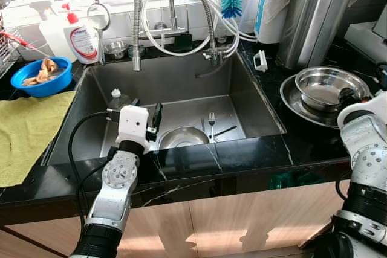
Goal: Kitchen organization
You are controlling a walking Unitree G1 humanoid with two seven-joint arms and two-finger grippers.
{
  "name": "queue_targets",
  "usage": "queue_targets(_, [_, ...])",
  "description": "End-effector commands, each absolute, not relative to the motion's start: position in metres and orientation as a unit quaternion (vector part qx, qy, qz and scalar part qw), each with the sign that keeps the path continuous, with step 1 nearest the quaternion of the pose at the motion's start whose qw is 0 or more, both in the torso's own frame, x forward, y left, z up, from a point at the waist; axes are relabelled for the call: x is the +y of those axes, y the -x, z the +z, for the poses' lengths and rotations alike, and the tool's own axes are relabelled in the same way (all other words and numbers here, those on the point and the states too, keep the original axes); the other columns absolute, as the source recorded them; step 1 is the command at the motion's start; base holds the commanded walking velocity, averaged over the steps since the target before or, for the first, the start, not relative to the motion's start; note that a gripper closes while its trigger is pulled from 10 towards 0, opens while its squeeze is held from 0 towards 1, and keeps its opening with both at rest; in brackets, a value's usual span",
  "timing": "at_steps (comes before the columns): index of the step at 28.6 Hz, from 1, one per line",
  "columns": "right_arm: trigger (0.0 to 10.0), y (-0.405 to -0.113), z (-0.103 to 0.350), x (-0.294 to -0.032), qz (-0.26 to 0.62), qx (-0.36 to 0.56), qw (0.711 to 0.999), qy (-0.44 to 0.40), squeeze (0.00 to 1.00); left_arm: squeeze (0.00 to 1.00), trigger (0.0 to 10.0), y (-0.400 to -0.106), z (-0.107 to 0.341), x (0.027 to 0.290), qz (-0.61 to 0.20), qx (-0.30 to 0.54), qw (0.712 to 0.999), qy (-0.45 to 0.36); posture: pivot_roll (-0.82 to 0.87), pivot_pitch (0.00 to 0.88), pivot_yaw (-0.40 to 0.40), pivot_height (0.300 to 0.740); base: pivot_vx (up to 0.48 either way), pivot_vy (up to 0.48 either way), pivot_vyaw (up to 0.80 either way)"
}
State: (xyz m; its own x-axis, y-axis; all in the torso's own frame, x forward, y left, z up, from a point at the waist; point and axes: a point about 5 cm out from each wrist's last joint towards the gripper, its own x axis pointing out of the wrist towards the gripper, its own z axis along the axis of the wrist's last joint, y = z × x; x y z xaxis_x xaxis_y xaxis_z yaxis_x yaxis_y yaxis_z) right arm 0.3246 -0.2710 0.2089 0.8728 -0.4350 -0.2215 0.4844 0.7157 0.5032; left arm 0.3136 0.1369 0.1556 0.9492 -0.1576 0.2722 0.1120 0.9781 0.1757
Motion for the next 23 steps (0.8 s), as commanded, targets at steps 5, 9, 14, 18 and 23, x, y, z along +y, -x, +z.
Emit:
queue_targets(5, [0.0,-0.327,0.21,-0.267,-0.242,0.047,0.925,-0.29,0.0,0.0,10.0,-0.316,0.157,0.14,-0.064,-0.14,0.984,-0.086,-0.14,0.0,0.077,0.74,0.0,0.0,0.0])
queue_targets(9, [0.0,-0.327,0.211,-0.267,-0.242,0.047,0.925,-0.291,0.0,0.0,10.0,-0.316,0.157,0.14,-0.065,-0.14,0.984,-0.086,-0.14,0.0,0.078,0.74,0.0,0.0,0.0])
queue_targets(14, [0.0,-0.327,0.212,-0.267,-0.241,0.045,0.925,-0.292,0.0,0.0,10.0,-0.316,0.157,0.139,-0.067,-0.14,0.984,-0.086,-0.14,0.0,0.078,0.74,0.0,0.0,0.0])
queue_targets(18, [0.0,-0.327,0.219,-0.265,-0.233,0.026,0.927,-0.293,0.0,0.0,10.0,-0.317,0.158,0.139,-0.066,-0.142,0.984,-0.085,-0.14,0.0,0.078,0.74,0.0,0.0,0.0])
queue_targets(23, [0.0,-0.324,0.233,-0.263,-0.239,0.002,0.933,-0.271,0.0,0.0,10.0,-0.317,0.159,0.139,-0.065,-0.143,0.984,-0.085,-0.13,0.0,0.077,0.74,0.0,0.0,0.0])
